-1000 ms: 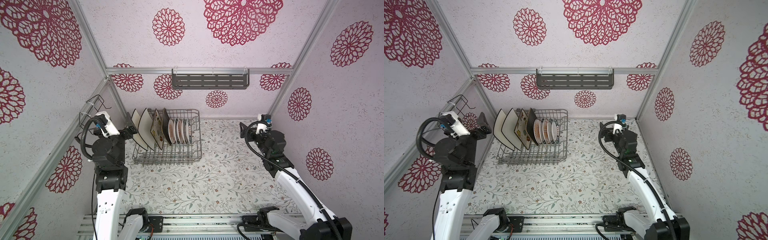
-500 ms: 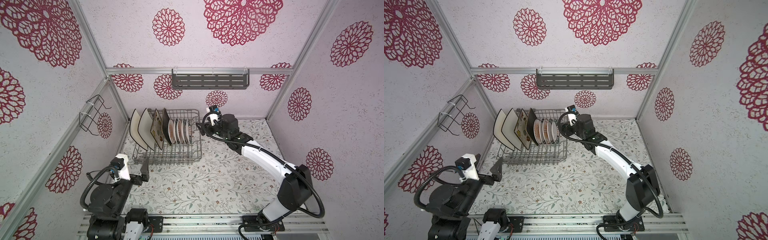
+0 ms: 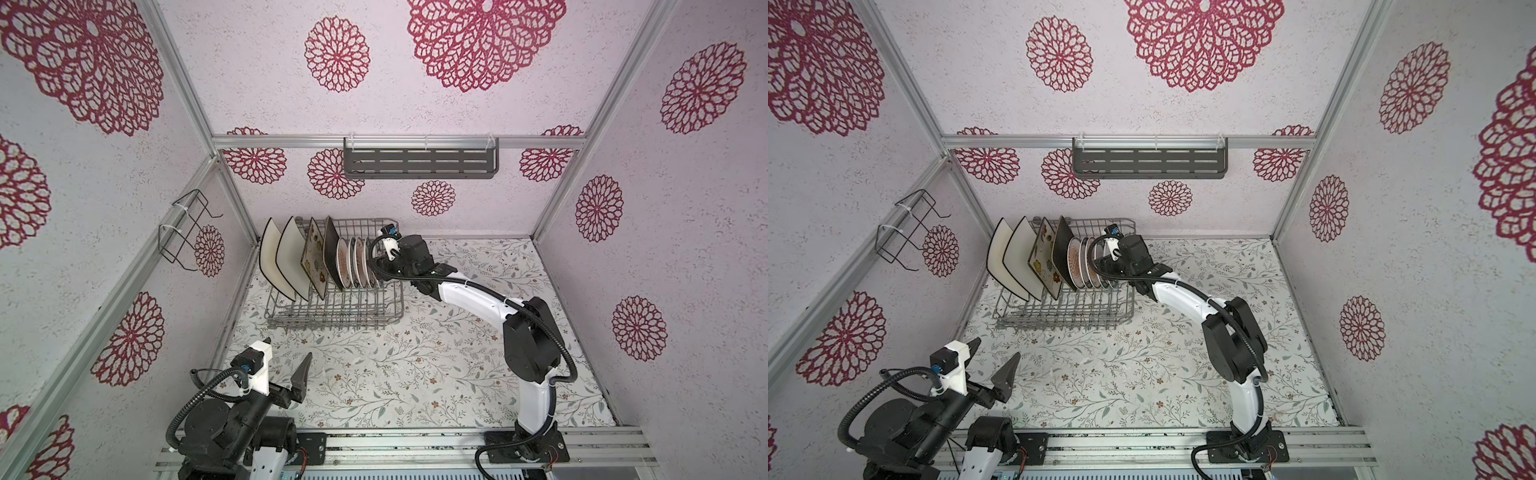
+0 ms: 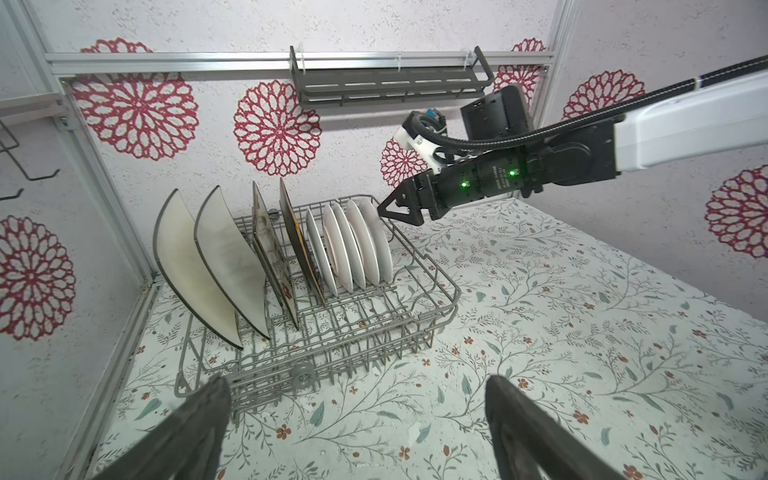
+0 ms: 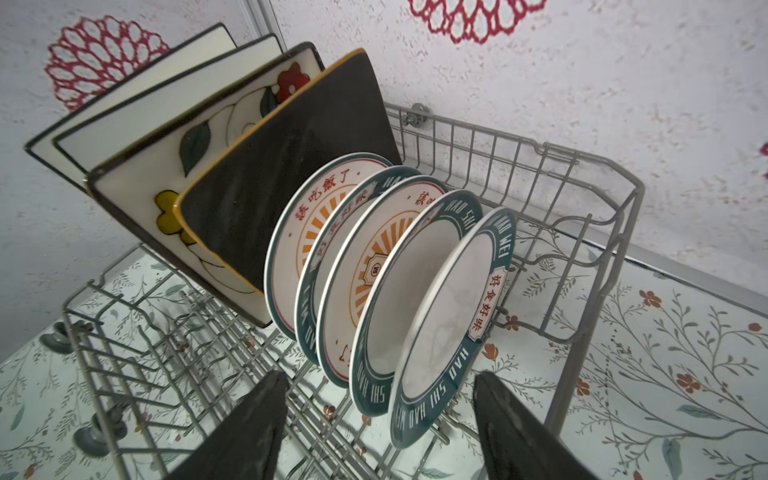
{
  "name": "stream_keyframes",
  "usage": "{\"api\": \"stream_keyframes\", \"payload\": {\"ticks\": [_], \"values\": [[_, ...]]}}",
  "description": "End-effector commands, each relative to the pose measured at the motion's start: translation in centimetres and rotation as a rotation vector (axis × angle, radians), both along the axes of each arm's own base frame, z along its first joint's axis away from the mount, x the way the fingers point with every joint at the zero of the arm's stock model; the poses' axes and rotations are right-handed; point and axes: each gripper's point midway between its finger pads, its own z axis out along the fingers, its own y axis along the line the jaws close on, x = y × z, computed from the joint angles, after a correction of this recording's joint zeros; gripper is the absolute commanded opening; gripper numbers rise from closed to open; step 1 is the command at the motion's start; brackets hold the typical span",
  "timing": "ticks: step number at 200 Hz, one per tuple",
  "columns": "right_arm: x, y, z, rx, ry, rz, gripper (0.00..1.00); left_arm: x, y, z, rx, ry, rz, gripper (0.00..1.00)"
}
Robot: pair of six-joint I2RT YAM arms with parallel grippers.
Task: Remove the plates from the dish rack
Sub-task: 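Reach right gripper to outermost green-rimmed plate while left arm draws back, then close the right gripper on the rim of the outermost green-rimmed plate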
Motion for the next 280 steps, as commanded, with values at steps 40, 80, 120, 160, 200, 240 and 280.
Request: {"api": "stream_keyframes", "payload": {"ticks": [40, 80, 120, 160, 200, 240, 280], "values": [[1.4, 1.2, 0.4, 0.049, 0.01, -0.051, 0.53, -1.1, -0.8, -0.1, 0.017, -0.033, -0.061, 0.97], [2.2, 1.7, -1.3, 0.039, 0.037, -0.069, 0.43, -1.3, -1.1, -0.1, 0.017, -0.035, -0.084, 0.97], [2.8, 2.0, -2.6, 0.013, 0.056, -0.077, 0.33, -1.4, -1.1, -0.1, 0.017, -0.044, -0.086, 0.97], [3.2, 1.8, -3.6, -0.012, 0.067, -0.094, 0.23, -1.5, -1.1, 0.0, 0.017, -0.052, -0.088, 0.97], [3.3, 1.8, -4.5, -0.027, 0.08, -0.098, 0.15, -1.6, -1.2, -0.1, 0.018, -0.053, -0.094, 0.97], [3.5, 2.0, -4.4, -0.025, 0.085, -0.088, 0.07, -1.7, -1.3, -0.1, 0.017, -0.052, -0.1, 0.97], [3.5, 2.1, -4.2, -0.034, 0.088, -0.081, 0.02, -1.6, -1.4, -0.1, 0.02, -0.054, -0.103, 0.97]]}}
